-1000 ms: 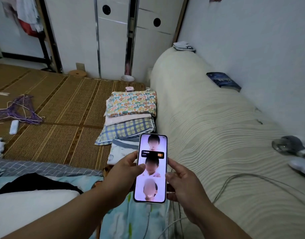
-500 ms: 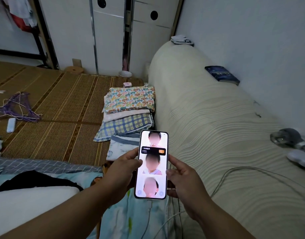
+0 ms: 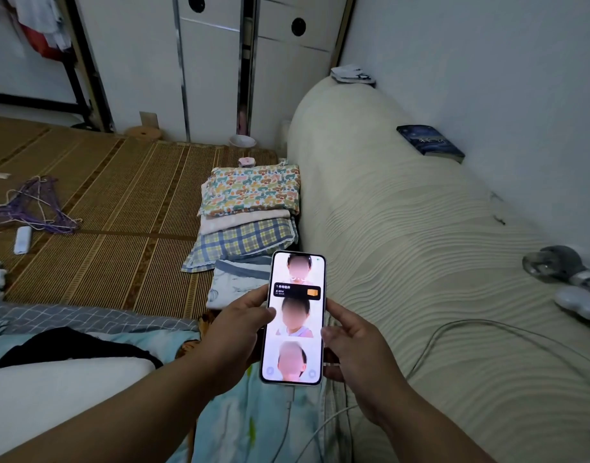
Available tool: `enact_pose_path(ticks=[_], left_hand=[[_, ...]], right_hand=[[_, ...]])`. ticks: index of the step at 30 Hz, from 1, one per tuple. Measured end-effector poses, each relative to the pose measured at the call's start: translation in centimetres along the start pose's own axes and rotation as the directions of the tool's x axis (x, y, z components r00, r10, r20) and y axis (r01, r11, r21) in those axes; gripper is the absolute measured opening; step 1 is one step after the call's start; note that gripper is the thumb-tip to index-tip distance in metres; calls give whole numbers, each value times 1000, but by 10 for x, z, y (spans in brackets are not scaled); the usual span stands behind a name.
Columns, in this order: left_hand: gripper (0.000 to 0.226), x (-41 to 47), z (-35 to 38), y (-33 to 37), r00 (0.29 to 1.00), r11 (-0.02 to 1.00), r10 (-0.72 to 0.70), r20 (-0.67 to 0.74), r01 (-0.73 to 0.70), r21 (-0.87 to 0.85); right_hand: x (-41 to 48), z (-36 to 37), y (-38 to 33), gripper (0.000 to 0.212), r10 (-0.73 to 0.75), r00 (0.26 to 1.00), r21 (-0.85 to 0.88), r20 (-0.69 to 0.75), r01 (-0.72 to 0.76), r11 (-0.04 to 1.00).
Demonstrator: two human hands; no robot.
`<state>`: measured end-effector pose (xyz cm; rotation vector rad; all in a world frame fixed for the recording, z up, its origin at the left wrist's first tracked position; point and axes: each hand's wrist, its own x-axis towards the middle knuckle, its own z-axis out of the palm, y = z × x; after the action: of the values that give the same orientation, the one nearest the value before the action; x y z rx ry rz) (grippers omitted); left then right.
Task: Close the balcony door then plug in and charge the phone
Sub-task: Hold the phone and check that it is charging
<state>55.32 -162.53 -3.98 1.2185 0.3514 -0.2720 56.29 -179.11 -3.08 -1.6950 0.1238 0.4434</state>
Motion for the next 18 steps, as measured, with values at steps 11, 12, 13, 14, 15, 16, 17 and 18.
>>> enact_pose_path(ticks=[11,12,13,14,15,16,17,18], left_hand=[[51,-4,-1,-3,1000,1000,4,-1,-4,25],[52,-5,-1,-3,1000,1000,5,0,-5,25],[52,-5,0,-2,1000,1000,5,3,-5,25],[52,-6,0,-2,1000,1000,5,10,-5,24],[52,-7,1,-1,1000,1000,6,16,-6,20],[51,-8,1,-1,1000,1000,7,22,-7,16],[51,-8,1,-1,1000,1000,7,26,-7,13],[51,-8,1,-1,999,1000,7,31,-8,12]], right_hand=[[-5,-1,0,45,12,1000,25,-2,-12,1000],[-6,-1,1,45,11,1000,20,-2,-11,1000],[-6,-1,1,45,10,1000,18,-3,-10,1000],[-6,-2,2,45,10,1000,18,-4,-10,1000],[-6,-2,2,45,9,1000,19,-5,-9,1000],[-5,-2,2,45,8,1000,17,-5,-8,1000],[-5,-2,3,45,8,1000,13,-5,-8,1000],[-5,-3,3,45,9,1000,11,-5,-9,1000]])
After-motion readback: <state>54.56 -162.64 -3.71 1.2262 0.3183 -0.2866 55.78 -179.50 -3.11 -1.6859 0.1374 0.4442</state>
